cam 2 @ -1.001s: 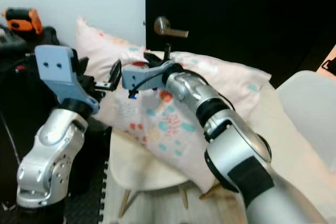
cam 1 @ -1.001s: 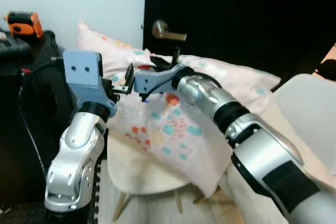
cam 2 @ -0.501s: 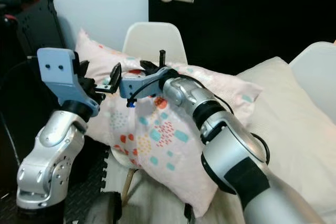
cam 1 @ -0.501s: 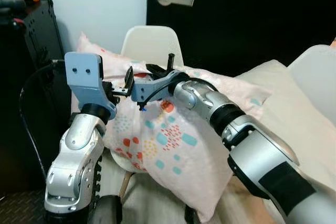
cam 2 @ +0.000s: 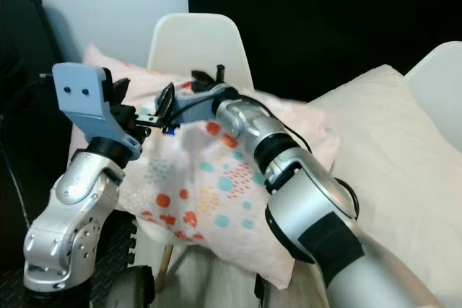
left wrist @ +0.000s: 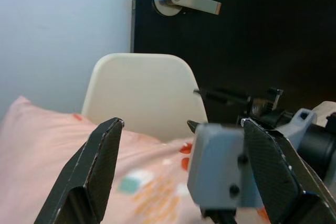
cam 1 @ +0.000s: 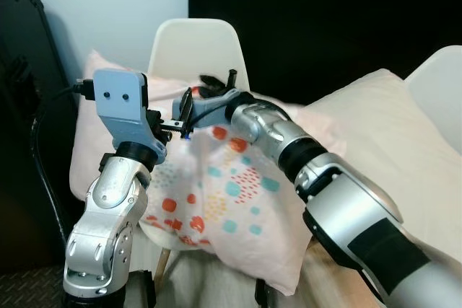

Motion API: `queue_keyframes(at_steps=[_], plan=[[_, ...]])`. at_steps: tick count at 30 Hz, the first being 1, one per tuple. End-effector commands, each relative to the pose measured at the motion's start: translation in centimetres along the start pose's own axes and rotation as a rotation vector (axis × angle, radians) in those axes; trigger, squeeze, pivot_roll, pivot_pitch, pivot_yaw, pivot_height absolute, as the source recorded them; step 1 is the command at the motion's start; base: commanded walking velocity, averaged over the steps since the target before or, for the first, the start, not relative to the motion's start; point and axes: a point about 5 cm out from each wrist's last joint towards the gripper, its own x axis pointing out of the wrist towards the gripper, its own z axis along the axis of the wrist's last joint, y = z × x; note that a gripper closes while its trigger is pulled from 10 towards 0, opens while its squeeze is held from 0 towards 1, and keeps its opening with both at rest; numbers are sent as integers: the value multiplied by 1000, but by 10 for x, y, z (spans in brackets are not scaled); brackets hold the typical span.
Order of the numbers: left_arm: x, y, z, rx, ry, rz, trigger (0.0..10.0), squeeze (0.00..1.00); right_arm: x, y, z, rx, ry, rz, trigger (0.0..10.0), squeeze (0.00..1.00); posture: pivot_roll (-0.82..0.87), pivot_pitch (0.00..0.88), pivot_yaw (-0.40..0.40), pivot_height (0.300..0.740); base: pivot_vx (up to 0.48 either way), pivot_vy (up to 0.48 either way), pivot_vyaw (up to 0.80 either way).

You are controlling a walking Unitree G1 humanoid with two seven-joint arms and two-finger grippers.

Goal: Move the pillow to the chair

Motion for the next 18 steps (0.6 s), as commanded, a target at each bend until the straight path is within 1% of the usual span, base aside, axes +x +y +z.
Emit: queue_keyframes(at_steps=[1,2,3,4,6,7,8,10,11,12,13,14,15,16,17,18], plan=[[-1,0,-10,-9,59,9,10000,0,2,-15,-1,32,26,-69,10000,1000,141,0,-127,541,0,0,0],[-1,0,-10,-9,59,9,10000,0,2,-15,-1,32,26,-69,10000,1000,141,0,-127,541,0,0,0],[-1,0,-10,-9,59,11,10000,0,1,-17,-7,33,62,-86,10000,1000,140,0,-126,541,0,0,0],[-1,0,-10,-9,59,11,10000,0,1,-17,-7,33,62,-86,10000,1000,140,0,-126,541,0,0,0],[-2,0,-11,-10,63,11,10000,0,-2,-21,-23,26,140,-109,10000,1000,135,0,-127,541,0,0,0],[-2,0,-11,-10,63,11,10000,0,-2,-21,-23,26,140,-109,10000,1000,135,0,-127,541,0,0,0],[-2,-1,-12,-9,64,12,10000,0,-8,-22,-39,83,208,-111,10000,1000,129,0,-126,541,0,0,0],[-2,-1,-12,-9,64,12,10000,0,-8,-22,-39,83,208,-111,10000,1000,129,0,-126,541,0,0,0],[-2,0,-12,-8,64,12,10000,0,-10,-22,-44,121,225,-108,10000,1000,129,0,-126,541,0,0,0],[-2,0,-13,-4,63,11,10000,0,-12,-19,-49,306,231,-78,10000,1000,127,0,-127,541,0,0,0],[-1,0,-13,0,64,10,10000,0,-14,-16,-51,514,217,-43,10000,1000,125,0,-125,541,0,0,0],[-2,1,-14,4,67,9,10000,0,-15,-16,-52,697,191,-22,10000,902,123,0,-125,541,0,0,0],[-2,1,-14,4,67,9,10000,0,-15,-16,-52,697,191,-22,10000,902,123,0,-125,541,0,0,0],[-2,1,-16,6,73,9,10000,0,-16,-15,-52,892,139,9,10000,0,118,0,-122,541,0,0,0],[-4,3,-20,10,86,11,10000,0,-17,-16,-52,1032,81,25,10000,0,110,0,-122,541,0,0,0],[-4,3,-20,10,86,11,10000,0,-17,-16,-52,1032,81,25,10000,0,110,0,-122,541,0,0,0]])
